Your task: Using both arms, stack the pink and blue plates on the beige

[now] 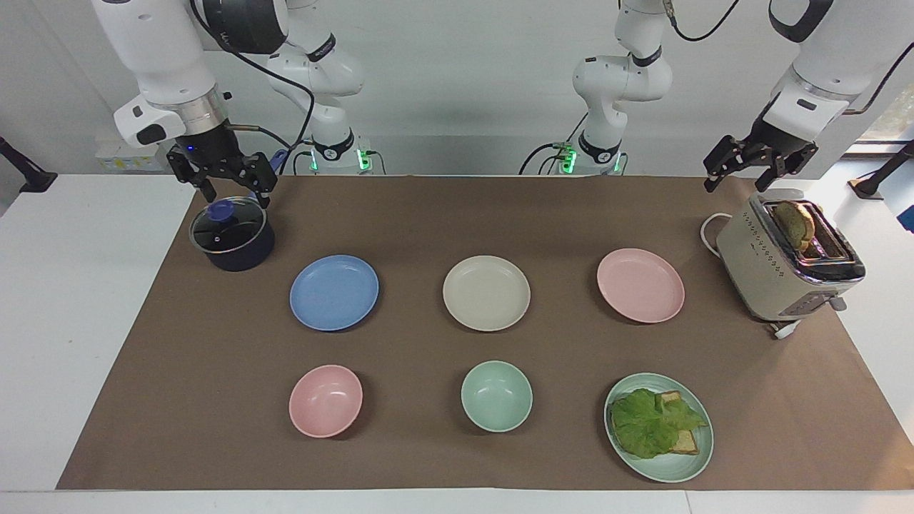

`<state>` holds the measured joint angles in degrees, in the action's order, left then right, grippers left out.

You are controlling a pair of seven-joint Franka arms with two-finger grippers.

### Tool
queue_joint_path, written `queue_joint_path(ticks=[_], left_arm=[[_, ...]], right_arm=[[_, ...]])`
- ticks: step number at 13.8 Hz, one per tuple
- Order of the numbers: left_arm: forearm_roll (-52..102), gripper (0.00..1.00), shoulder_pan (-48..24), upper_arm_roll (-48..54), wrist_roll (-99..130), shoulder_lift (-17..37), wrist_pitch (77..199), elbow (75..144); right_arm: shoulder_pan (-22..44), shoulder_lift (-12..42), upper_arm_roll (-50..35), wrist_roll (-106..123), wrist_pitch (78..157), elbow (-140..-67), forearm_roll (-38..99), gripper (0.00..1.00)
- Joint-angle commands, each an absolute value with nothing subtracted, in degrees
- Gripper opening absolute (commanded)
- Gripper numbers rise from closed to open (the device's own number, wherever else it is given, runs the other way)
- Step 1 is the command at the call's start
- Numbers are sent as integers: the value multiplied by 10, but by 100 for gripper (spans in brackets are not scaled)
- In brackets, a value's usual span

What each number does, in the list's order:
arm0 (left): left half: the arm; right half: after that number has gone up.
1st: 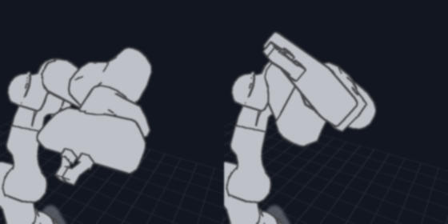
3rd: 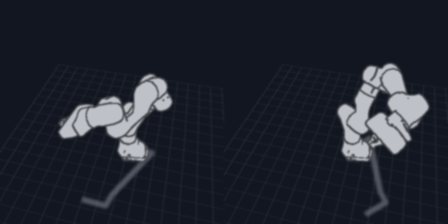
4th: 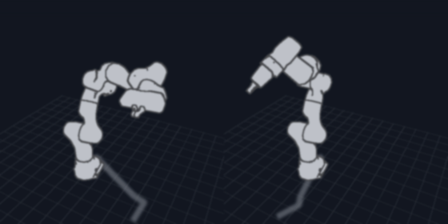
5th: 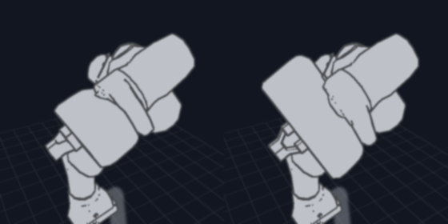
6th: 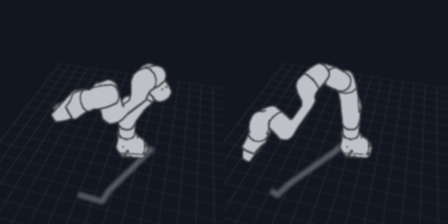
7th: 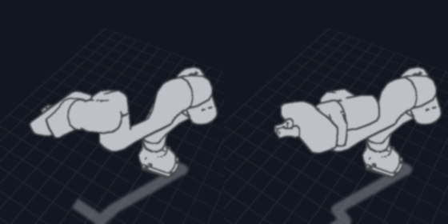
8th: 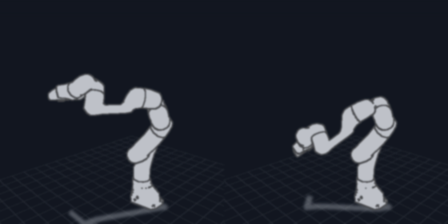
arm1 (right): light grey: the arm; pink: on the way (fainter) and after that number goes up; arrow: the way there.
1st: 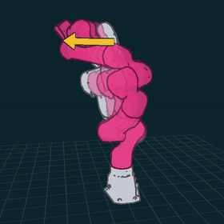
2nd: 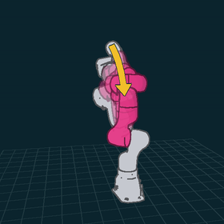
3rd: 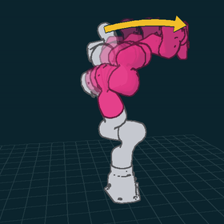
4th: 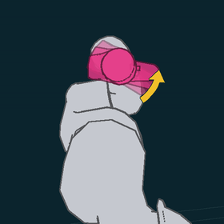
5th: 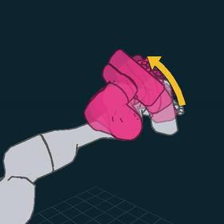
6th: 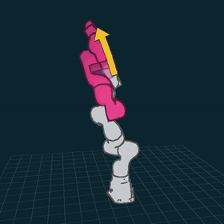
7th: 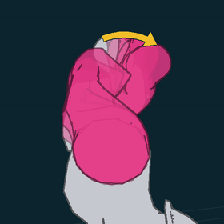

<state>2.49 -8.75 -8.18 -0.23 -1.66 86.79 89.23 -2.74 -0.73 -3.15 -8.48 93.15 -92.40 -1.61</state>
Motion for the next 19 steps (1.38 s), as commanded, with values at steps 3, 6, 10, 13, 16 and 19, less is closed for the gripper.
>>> queue_joint_path(ticks=[3,6,10,13,16,19], left_arm=[[18,100,-87,-86,0,-32,868,907],[18,100,-69,-86,-3,-33,886,971],[18,100,-52,-87,-9,-26,1021,1092],[18,100,-37,-86,-8,-2,1088,1153],[18,100,-36,-86,0,64,1140,1170],[19,100,-36,-86,1,84,1175,1199]], right_arm=[[-33,3,-38,-84,937,-914,-16,100],[-33,3,-38,-84,943,-915,-15,100],[-33,2,-38,-84,948,-916,-11,100],[-33,2,-38,-84,948,-916,-11,100],[-33,1,-38,-84,948,-917,-8,100],[-32,1,-39,-84,948,-918,-7,100]])
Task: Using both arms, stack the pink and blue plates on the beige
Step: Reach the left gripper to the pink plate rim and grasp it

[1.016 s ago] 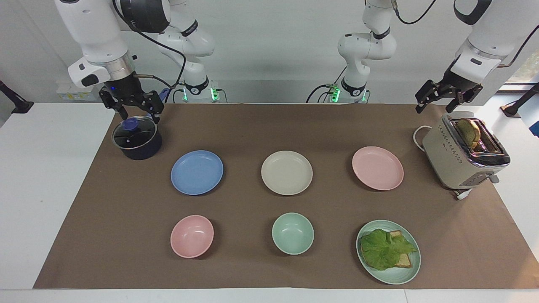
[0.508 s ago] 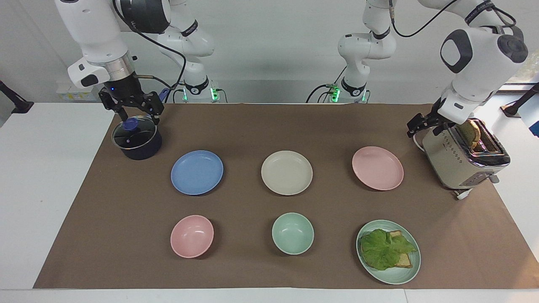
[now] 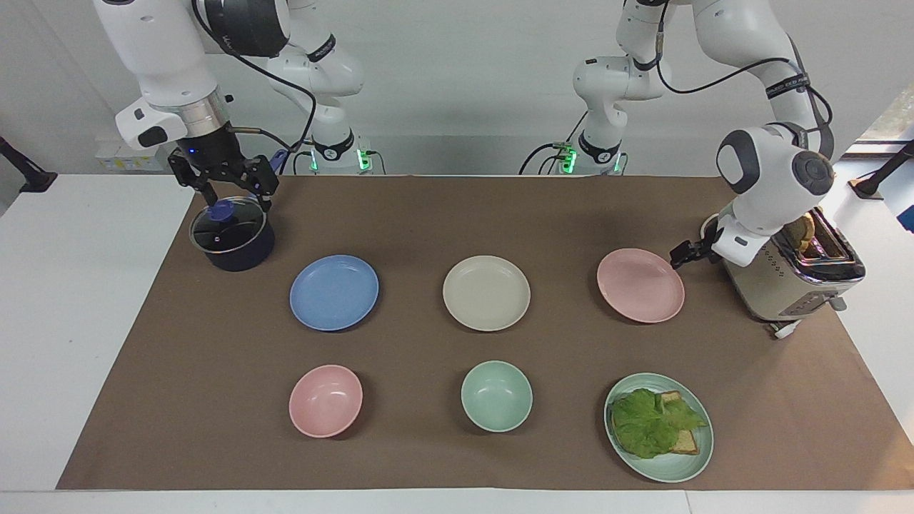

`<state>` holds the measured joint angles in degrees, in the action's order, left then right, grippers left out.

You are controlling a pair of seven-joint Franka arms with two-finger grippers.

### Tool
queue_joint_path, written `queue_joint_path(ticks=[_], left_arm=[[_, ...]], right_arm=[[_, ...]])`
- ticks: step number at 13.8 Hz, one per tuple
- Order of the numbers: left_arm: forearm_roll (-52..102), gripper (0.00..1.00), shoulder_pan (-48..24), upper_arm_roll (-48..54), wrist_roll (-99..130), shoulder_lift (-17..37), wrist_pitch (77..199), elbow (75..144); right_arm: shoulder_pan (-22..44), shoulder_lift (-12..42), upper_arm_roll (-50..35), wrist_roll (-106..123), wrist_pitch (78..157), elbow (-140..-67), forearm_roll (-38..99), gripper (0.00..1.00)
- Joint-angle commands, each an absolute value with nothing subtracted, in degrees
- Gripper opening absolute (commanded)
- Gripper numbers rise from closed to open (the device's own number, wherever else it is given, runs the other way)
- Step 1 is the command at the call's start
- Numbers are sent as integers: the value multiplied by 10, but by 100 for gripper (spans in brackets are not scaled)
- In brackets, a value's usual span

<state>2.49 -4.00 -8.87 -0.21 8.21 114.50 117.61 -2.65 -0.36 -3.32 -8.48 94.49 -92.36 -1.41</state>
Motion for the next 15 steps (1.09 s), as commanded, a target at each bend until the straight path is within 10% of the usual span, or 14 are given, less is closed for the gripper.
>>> queue_joint_path(ticks=[1,5,8,15], left_arm=[[19,100,-36,-86,1,86,1193,1215],[19,100,-44,-86,3,81,1197,1239],[19,1,-44,-86,6,77,1180,1243],[20,0,-46,-84,5,83,1150,1203]], right_arm=[[-32,0,-39,-84,948,-918,-7,100],[-32,-2,-39,-83,947,-920,-7,100],[-32,-1,-39,-84,948,-920,-7,100],[-31,-1,-40,-83,948,-920,-7,100]])
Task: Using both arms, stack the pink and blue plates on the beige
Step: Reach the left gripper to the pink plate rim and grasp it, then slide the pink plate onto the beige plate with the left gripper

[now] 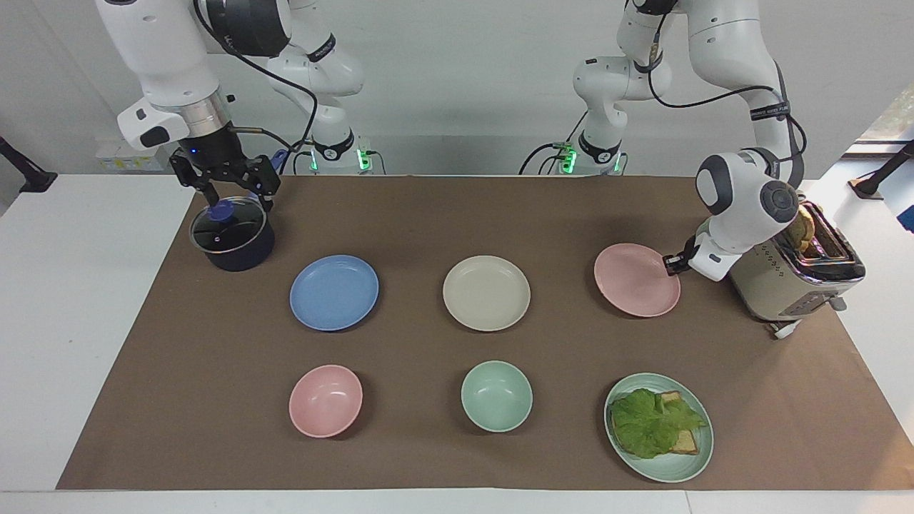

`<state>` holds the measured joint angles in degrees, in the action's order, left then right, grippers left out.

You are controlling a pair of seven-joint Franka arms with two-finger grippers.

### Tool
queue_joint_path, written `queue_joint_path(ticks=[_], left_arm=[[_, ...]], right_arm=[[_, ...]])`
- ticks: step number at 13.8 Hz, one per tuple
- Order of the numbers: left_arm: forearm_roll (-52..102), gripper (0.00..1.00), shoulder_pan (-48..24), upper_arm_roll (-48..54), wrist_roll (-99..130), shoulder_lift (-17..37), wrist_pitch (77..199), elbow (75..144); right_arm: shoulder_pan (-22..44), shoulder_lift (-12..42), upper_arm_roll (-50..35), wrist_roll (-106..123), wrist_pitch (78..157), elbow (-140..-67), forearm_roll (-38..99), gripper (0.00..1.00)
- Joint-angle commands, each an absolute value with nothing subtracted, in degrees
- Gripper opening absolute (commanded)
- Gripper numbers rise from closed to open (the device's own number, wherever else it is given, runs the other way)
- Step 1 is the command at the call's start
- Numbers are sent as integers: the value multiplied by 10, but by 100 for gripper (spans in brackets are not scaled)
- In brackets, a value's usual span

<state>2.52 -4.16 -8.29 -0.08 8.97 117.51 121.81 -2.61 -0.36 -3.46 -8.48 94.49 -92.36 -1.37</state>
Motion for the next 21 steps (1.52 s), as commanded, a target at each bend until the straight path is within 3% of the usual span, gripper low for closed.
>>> queue_joint_path(ticks=[1,6,8,16,21], left_arm=[[20,0,-46,-83,4,83,1124,1179],[60,0,-47,-77,8,82,985,1072],[90,0,-74,-72,66,78,969,1063],[169,0,-265,-71,291,74,1085,1114],[195,0,-333,-71,339,85,1226,1184]], right_arm=[[-31,-2,-40,-83,948,-920,-7,100],[-31,-2,-40,-81,948,-920,-7,100],[-32,-3,-40,-81,948,-922,-7,100],[-32,-7,-40,-82,948,-930,-7,100],[-32,-8,-40,-82,948,-931,-7,100]])
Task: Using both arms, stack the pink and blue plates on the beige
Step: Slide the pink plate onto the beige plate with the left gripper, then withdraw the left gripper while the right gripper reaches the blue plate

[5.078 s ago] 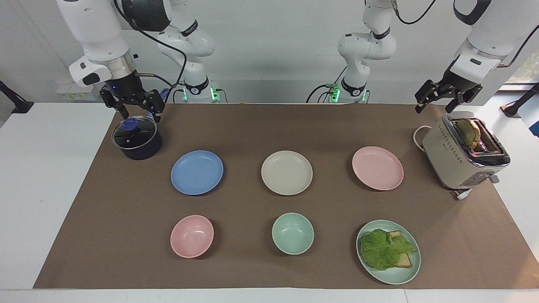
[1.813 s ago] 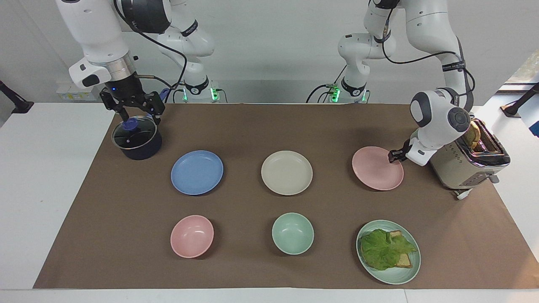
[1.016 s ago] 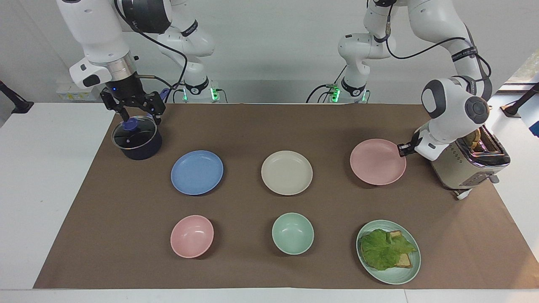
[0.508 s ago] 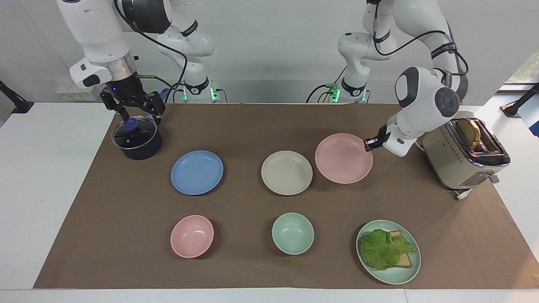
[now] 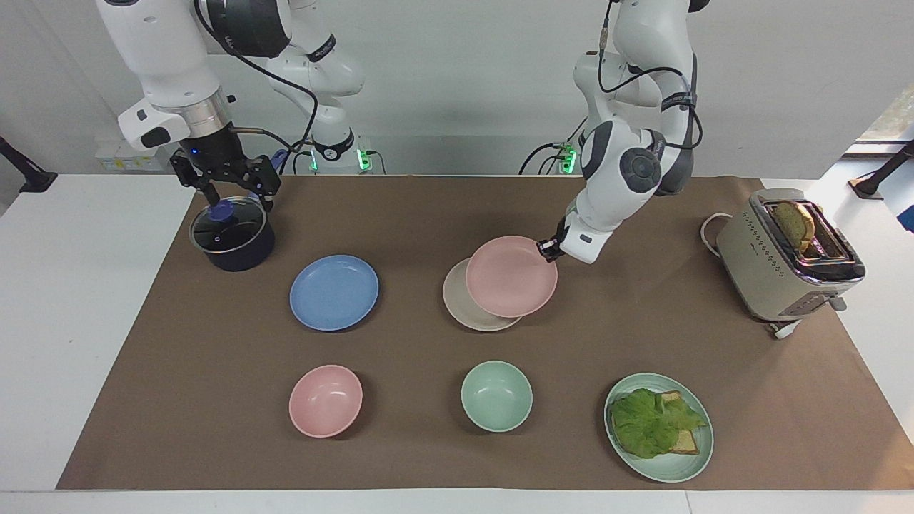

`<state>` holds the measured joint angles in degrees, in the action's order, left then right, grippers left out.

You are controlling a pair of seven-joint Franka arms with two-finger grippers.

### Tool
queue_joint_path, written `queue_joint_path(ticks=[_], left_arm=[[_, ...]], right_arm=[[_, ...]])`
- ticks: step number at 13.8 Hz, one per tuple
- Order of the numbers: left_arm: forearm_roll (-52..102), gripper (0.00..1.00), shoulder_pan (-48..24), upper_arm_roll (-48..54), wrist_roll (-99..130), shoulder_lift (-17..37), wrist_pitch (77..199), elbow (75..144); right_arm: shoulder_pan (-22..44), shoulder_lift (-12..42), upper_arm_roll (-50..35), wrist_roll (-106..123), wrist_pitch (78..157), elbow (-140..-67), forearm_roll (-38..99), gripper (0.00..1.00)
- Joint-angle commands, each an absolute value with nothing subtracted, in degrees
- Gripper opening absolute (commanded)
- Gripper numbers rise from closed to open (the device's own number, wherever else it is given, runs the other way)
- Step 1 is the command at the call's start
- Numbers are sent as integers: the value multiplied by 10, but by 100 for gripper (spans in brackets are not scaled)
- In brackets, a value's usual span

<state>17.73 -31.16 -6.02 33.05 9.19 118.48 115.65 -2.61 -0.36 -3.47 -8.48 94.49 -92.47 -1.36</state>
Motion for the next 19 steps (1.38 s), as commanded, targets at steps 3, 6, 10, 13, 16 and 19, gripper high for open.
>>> queue_joint_path(ticks=[3,6,10,13,16,19], left_arm=[[210,0,-358,-71,339,106,1268,1184],[210,99,-358,-72,331,107,1270,1180],[207,100,-348,-75,331,106,1262,1174],[160,100,-299,-82,317,101,1226,1146],[83,100,-235,-82,213,85,1185,1116],[69,100,-180,-83,109,48,1136,1099]], right_arm=[[-33,-7,-39,-81,948,-931,-6,100],[-33,-7,-39,-81,949,-931,-6,100],[-33,-8,-39,-81,949,-932,-6,100],[-33,-11,-39,-81,967,-940,-6,100],[-33,-11,-38,-75,979,-964,16,100],[-33,-20,-39,-75,1049,-1032,19,100]])
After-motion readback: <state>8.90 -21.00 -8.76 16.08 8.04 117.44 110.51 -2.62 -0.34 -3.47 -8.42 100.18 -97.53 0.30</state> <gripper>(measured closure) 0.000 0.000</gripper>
